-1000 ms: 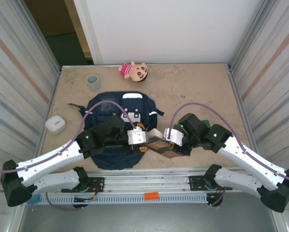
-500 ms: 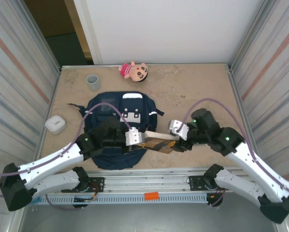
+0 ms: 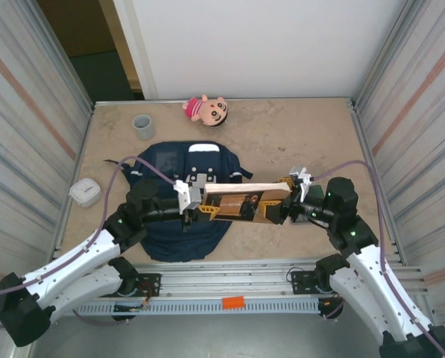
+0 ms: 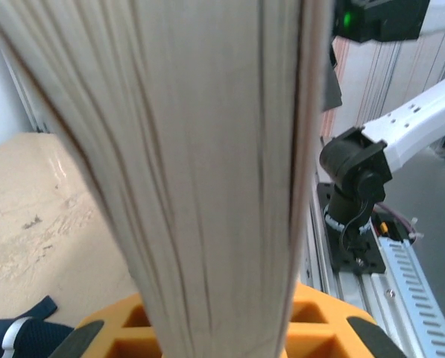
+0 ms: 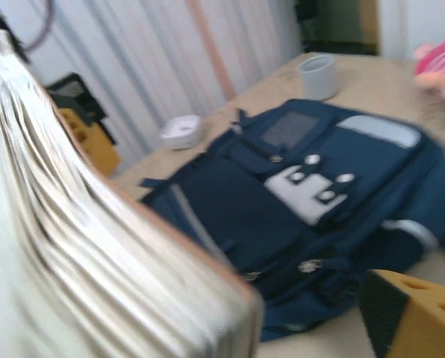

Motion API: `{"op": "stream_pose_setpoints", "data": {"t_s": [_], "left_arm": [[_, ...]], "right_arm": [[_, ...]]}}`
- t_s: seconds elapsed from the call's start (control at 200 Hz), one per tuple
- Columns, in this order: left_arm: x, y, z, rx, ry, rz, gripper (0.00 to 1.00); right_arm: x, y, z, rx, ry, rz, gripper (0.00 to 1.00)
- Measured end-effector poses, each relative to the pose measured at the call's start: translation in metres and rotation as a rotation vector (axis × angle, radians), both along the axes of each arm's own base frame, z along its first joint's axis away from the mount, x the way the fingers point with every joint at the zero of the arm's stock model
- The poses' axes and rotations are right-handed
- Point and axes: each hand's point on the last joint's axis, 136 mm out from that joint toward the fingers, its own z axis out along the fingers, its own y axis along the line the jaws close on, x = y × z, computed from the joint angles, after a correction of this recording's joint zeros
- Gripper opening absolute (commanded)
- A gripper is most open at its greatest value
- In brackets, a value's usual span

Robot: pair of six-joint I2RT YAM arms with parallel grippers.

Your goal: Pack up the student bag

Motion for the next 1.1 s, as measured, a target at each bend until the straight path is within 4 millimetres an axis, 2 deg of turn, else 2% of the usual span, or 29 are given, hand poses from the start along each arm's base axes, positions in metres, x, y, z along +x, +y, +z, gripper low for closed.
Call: {"op": "stream_pose_setpoints", "data": {"t_s": [0.055,0.115,0.15,0.165,0.236,0.326,0.401,0.501,0.606,0.707,0.822,0.892,0.982,1.097], "left_arm": [[0.001,0.0,0.002,-0.01,0.006,0.002,0.0],[0.002,-0.001,0.002,-0.012,0.019,0.008,0.0],[0.003,-0.001,0.002,-0.013,0.029,0.015,0.0],[0.003,-0.001,0.001,-0.012,0.033,0.017,0.01],[0.008,0.001,0.0,-0.013,0.055,0.041,0.07],[0.016,0.003,0.004,-0.013,0.056,0.087,0.31],[0.028,0.007,0.005,0.023,0.044,0.165,0.47],[0.046,0.021,0.005,0.133,-0.009,0.283,0.61],[0.047,0.034,-0.001,0.293,-0.084,0.319,0.69],[0.038,0.044,-0.028,0.491,-0.13,0.295,0.74],[0.027,0.062,-0.081,0.762,-0.126,0.242,0.77],[0.024,0.076,-0.107,0.892,-0.11,0.224,0.79],[0.023,0.092,-0.125,0.997,-0.103,0.227,0.8],[0.027,0.109,-0.139,1.079,-0.078,0.252,0.81]], "right_arm": [[-0.005,0.007,0.003,0.031,0.017,0.063,0.57],[-0.01,0.012,0.007,0.059,0.031,0.123,0.36],[-0.013,0.015,0.009,0.07,0.038,0.152,0.08],[-0.014,0.016,0.01,0.075,0.045,0.164,0.0],[-0.017,0.019,0.014,0.084,0.053,0.211,0.0],[-0.011,0.018,0.018,0.084,0.057,0.207,0.0],[-0.004,0.014,0.018,0.089,0.075,0.17,0.0],[0.016,-0.002,0.019,0.104,0.105,0.031,0.0],[0.042,-0.02,0.016,0.122,0.156,-0.138,0.0],[0.059,-0.031,0.004,0.126,0.23,-0.246,0.0],[0.069,-0.035,-0.012,0.115,0.31,-0.301,0.0],[0.071,-0.035,-0.02,0.104,0.342,-0.316,0.0],[0.071,-0.034,-0.028,0.088,0.372,-0.321,0.0],[0.066,-0.031,-0.035,0.069,0.4,-0.31,0.0]]}}
